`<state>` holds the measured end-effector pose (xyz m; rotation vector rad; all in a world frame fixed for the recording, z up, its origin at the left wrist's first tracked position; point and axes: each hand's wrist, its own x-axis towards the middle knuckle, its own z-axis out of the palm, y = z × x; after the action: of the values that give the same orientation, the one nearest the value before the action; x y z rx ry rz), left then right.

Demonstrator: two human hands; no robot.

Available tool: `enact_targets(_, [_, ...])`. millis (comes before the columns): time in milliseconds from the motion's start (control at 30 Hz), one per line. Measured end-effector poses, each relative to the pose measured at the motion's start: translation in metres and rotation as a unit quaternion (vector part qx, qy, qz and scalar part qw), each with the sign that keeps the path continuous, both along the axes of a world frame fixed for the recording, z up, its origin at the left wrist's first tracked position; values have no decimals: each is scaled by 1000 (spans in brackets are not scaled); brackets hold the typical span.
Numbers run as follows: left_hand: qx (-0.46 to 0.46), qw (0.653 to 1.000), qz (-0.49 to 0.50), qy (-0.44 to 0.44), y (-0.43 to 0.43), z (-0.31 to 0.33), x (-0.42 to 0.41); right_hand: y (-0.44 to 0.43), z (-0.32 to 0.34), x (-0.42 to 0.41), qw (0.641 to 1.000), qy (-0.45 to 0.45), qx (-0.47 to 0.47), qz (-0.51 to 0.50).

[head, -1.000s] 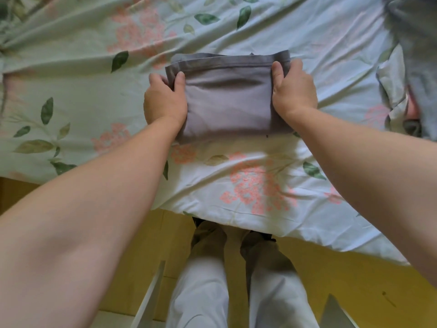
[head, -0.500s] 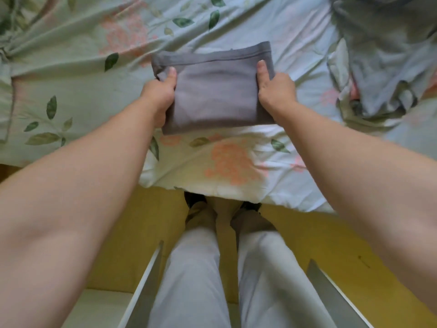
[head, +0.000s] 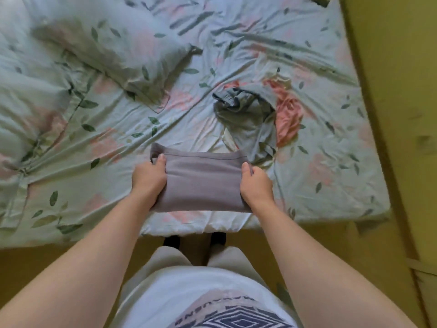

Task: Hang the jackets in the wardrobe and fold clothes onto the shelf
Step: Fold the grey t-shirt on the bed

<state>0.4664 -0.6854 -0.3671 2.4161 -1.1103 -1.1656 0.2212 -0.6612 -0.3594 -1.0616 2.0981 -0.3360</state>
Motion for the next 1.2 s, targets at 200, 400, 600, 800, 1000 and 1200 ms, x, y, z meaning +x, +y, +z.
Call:
enact_targets(200, [-89,980,-166,60,-40,70,-74,54,59,-44,975,28,-93,-200])
enact_targets(400, [-178,913,-345,124,-21,140,-153,151,118,-53,896,84,-177,-399])
enact_targets(600, [-177,794,-524,250,108,218,-251,323,203,-44,763,209,-167,-589])
enact_targets(800, [-182,621,-677,351,285,310,-299,494,279,7,586,299,-177,-731])
enact_targets(1000, [-200,423,-758,455,465,396,-304,638,344,77,406,387,-169,-810])
enact_targets(1200, [-148,304,-757,560,587,460,-301,710,419,139,274,505,-100,-813])
